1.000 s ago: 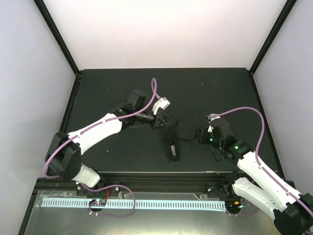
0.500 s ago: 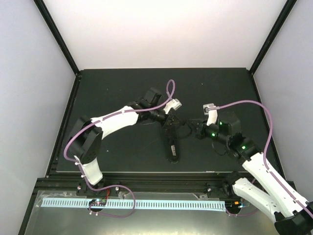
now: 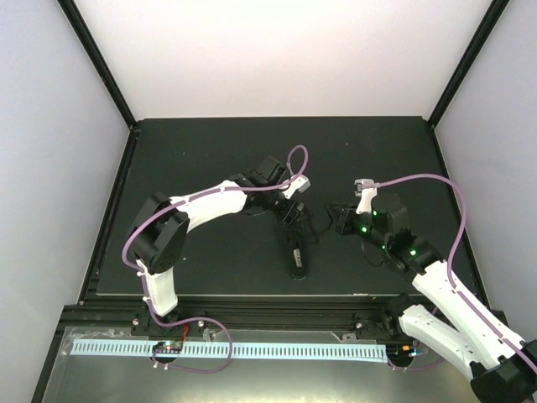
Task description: Tie the shoes
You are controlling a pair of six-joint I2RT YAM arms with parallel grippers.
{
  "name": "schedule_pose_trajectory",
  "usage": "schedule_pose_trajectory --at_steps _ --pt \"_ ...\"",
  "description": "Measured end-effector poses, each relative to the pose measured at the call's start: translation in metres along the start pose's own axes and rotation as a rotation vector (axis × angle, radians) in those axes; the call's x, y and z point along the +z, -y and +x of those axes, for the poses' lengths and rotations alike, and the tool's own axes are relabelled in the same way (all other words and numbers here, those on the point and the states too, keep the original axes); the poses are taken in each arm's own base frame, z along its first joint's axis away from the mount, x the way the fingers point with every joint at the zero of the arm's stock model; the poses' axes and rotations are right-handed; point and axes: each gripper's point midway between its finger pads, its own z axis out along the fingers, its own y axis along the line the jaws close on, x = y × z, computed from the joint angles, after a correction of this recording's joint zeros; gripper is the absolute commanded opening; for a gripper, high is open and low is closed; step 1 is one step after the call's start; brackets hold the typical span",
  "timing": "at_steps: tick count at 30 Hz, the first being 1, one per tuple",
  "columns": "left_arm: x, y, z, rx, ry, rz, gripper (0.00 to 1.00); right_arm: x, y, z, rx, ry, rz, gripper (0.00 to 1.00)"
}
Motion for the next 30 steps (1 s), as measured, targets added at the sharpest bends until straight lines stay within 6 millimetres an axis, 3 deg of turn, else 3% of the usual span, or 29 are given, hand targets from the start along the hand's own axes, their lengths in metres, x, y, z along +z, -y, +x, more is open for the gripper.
schedule_pose_trajectory --at_steps 3,7,16,20,24,30 --pt "-0.002 0.000 0.005 0.002 -0.012 -0.008 0.74 0.002 0.005 0.004 0.005 -0.004 0.016 0.02" --pt "0.000 0.004 0.014 0.033 -0.045 -0.002 0.64 0.002 0.006 0.003 0.005 -0.001 0.022 0.01" --pt "0.024 0.020 0.039 0.105 -0.204 0.018 0.60 -0.001 0.009 0.002 0.005 0.014 0.039 0.02" --pt "0.040 0.035 0.028 0.154 -0.232 0.003 0.50 -0.011 0.015 0.003 0.011 0.043 0.062 0.02" --pt "0.059 0.039 0.022 0.183 -0.264 -0.054 0.46 -0.024 0.020 0.003 0.014 0.078 0.078 0.02" --pt "0.062 0.032 0.044 0.156 -0.346 -0.142 0.49 -0.046 0.021 0.003 0.013 0.153 0.059 0.02"
